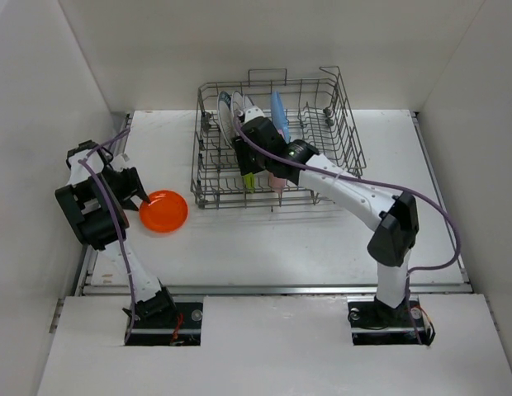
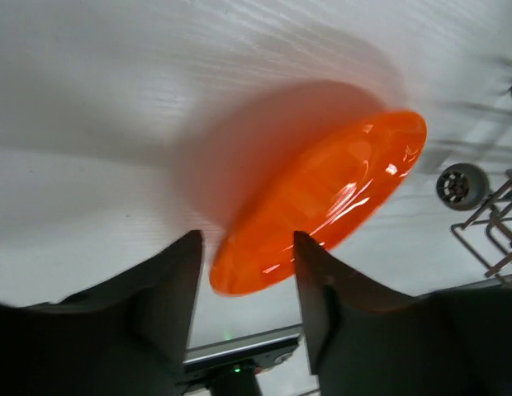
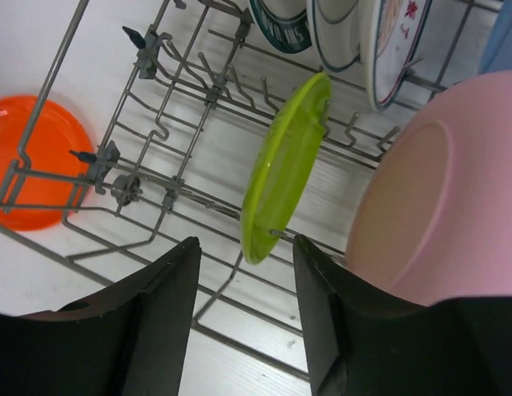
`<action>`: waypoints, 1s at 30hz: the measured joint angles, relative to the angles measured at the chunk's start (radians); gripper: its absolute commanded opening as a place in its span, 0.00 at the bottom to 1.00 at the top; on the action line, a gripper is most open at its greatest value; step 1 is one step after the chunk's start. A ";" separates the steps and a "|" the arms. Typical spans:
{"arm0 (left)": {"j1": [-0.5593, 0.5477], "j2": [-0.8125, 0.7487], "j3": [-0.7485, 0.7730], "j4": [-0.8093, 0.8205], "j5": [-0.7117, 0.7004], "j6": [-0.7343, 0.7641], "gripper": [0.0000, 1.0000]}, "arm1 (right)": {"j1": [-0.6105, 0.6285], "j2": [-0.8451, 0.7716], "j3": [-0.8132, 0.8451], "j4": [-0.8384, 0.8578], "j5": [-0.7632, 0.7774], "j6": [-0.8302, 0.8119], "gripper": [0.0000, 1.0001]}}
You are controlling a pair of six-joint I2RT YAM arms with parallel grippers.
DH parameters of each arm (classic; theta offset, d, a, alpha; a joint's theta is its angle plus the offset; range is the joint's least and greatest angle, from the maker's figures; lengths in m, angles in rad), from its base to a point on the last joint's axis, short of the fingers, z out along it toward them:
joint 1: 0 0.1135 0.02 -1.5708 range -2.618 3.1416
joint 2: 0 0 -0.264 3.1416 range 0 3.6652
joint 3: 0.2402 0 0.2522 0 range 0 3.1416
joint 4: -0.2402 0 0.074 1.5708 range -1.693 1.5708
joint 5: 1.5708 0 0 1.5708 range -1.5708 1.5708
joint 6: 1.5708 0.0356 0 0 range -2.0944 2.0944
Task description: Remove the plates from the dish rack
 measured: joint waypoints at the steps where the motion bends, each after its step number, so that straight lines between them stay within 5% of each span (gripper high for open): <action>1: 0.000 0.002 0.000 -0.003 -0.001 -0.005 0.51 | 0.000 0.014 0.003 0.004 -0.002 0.006 0.51; 11: 0.000 -0.045 -0.030 -0.013 -0.004 -0.004 0.63 | -0.015 0.104 0.013 0.044 -0.064 0.048 0.46; 20: -0.039 -0.290 -0.026 -0.066 0.018 0.072 0.72 | -0.032 0.178 0.068 0.044 -0.050 0.090 0.00; 30: -0.151 -0.351 0.115 -0.212 0.117 0.149 0.73 | -0.007 0.152 0.071 0.040 0.014 0.036 0.00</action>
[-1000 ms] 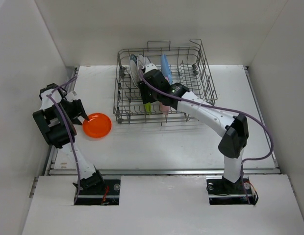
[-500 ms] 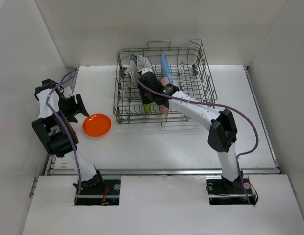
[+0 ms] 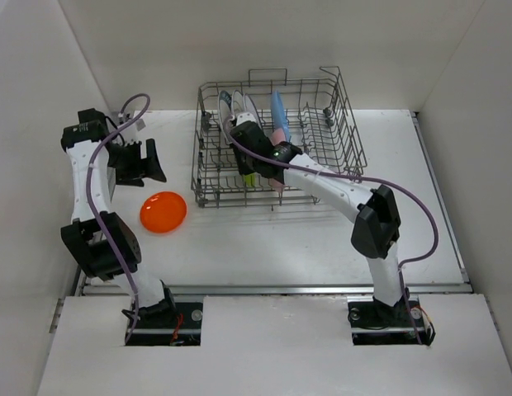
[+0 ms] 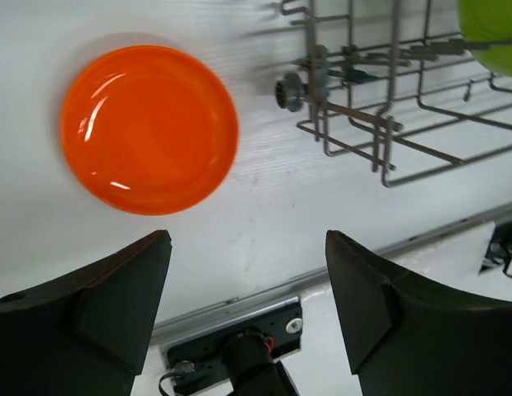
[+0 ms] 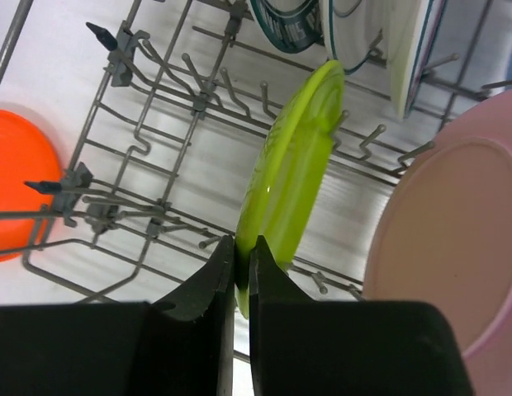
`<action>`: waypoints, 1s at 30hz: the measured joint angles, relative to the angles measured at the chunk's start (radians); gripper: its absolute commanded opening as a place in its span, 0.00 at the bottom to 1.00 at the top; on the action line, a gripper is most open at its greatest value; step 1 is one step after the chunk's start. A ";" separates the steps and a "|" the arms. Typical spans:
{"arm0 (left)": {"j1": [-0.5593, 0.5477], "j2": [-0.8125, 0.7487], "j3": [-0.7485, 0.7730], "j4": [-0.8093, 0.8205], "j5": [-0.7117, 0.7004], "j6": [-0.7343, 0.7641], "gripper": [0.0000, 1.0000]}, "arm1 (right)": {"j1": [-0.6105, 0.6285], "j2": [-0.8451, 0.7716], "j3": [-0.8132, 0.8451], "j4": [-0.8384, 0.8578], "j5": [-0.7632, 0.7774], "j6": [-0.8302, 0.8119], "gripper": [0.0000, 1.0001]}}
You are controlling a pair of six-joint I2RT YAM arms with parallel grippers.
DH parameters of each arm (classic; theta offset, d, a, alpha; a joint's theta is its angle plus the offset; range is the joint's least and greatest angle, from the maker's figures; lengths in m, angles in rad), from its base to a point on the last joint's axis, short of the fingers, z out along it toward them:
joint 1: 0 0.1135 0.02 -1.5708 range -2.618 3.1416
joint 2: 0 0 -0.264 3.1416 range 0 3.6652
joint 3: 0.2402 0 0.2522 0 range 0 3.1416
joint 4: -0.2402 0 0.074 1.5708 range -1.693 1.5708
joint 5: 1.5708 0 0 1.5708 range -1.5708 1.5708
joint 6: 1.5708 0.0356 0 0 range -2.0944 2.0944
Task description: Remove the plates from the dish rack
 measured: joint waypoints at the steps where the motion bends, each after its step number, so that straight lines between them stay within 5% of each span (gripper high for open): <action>1: -0.013 0.000 0.012 -0.016 0.014 0.004 0.73 | 0.009 -0.005 0.000 -0.001 0.022 -0.021 0.00; 16: -0.083 0.001 0.138 -0.127 0.099 0.027 0.74 | 0.099 -0.047 -0.089 0.070 0.251 -0.306 0.00; 30: -0.085 0.003 0.132 -0.141 0.086 0.041 0.74 | 0.071 -0.051 0.000 0.105 0.230 -0.196 0.00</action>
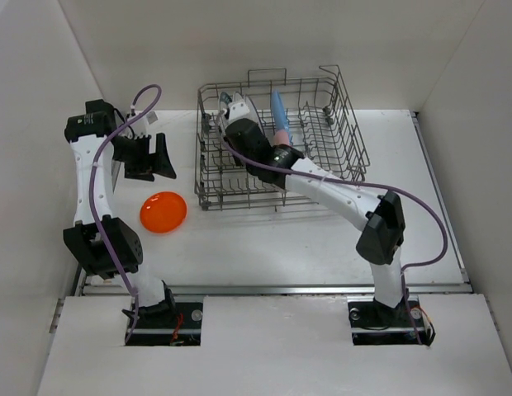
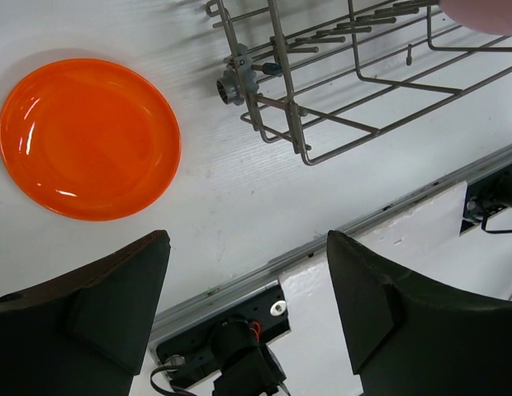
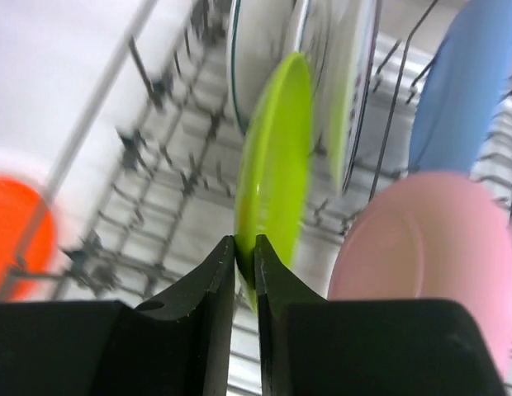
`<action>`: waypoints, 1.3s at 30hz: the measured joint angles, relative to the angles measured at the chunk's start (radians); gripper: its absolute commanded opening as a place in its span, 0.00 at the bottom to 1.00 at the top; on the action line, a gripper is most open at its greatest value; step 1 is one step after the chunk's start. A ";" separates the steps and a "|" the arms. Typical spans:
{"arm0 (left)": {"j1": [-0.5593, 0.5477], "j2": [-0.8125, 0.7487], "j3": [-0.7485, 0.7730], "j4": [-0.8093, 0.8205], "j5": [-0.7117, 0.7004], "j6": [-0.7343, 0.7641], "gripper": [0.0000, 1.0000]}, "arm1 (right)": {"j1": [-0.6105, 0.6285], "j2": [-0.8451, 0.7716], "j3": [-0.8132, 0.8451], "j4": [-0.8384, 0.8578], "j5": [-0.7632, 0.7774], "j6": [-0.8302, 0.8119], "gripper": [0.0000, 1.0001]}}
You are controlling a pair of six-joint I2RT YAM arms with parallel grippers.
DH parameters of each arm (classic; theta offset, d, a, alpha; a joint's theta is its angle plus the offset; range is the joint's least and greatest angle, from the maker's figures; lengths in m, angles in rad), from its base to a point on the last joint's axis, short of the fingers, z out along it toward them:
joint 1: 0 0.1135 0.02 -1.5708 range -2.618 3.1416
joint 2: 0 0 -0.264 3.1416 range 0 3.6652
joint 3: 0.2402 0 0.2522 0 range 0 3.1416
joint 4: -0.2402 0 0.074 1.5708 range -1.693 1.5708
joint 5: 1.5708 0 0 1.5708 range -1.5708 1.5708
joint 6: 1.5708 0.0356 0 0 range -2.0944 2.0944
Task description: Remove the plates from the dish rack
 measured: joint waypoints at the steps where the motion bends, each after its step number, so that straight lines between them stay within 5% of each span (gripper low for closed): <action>1: 0.000 0.000 -0.003 -0.002 0.000 0.000 0.74 | -0.010 -0.012 0.013 0.012 -0.011 0.017 0.00; 14: 0.000 0.000 -0.016 -0.001 -0.003 -0.004 0.74 | -0.048 -0.154 0.056 0.080 -0.053 0.004 0.00; 28: 0.026 0.002 0.098 0.003 0.189 -0.031 0.86 | 0.332 -0.215 -0.421 0.364 0.041 -0.567 0.00; 39: -0.084 0.100 0.101 -0.014 0.151 0.023 0.86 | 0.377 -0.194 -0.480 0.668 0.246 -0.870 0.00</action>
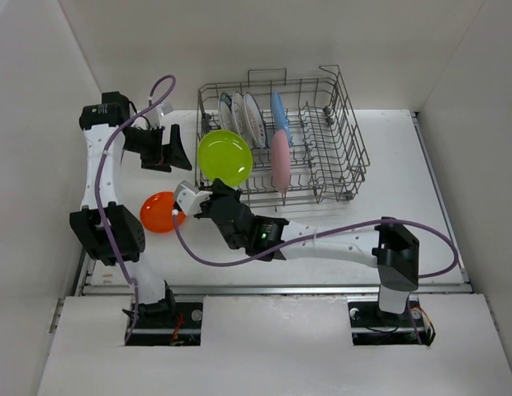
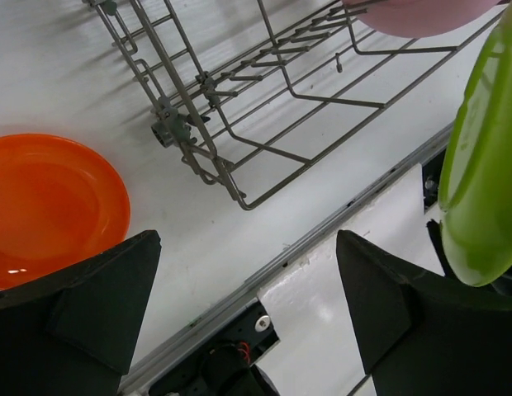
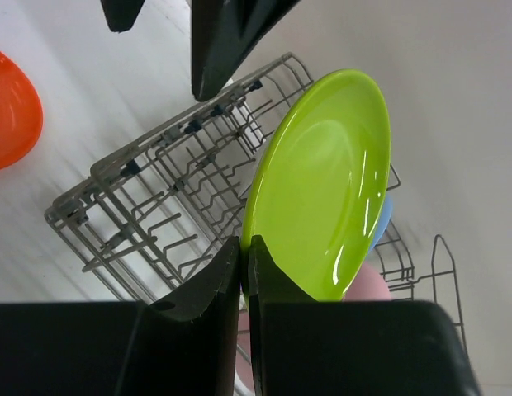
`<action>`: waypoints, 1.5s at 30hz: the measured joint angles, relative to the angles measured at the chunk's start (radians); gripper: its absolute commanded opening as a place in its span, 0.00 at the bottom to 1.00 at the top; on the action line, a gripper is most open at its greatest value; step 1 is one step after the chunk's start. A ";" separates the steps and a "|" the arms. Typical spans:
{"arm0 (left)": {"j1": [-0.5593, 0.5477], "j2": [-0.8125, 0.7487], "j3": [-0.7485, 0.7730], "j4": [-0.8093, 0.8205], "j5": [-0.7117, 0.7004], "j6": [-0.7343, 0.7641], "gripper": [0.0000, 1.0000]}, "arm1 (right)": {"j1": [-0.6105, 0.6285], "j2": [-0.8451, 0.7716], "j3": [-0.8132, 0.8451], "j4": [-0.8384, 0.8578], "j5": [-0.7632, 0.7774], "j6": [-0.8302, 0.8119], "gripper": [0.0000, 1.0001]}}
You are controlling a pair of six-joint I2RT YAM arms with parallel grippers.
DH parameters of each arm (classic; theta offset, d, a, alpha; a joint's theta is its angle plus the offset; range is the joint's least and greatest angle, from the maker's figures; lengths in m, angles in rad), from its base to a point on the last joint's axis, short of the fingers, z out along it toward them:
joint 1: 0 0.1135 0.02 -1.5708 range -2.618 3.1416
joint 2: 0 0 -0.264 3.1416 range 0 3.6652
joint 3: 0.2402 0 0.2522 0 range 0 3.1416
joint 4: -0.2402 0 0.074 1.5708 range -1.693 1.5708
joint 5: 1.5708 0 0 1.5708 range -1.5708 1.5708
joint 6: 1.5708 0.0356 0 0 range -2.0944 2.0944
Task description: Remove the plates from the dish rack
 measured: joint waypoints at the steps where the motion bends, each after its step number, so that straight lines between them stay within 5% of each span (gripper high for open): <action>1: 0.002 0.008 -0.003 -0.002 0.001 0.003 0.86 | 0.001 0.008 0.000 0.004 0.002 -0.007 0.00; 30: -0.005 -0.047 -0.079 -0.002 0.140 0.014 0.82 | 0.045 0.060 -0.001 0.016 0.061 -0.080 0.00; 45: 0.050 -0.137 -0.054 0.095 0.124 -0.025 0.92 | 0.041 0.128 0.001 0.013 0.156 -0.038 0.00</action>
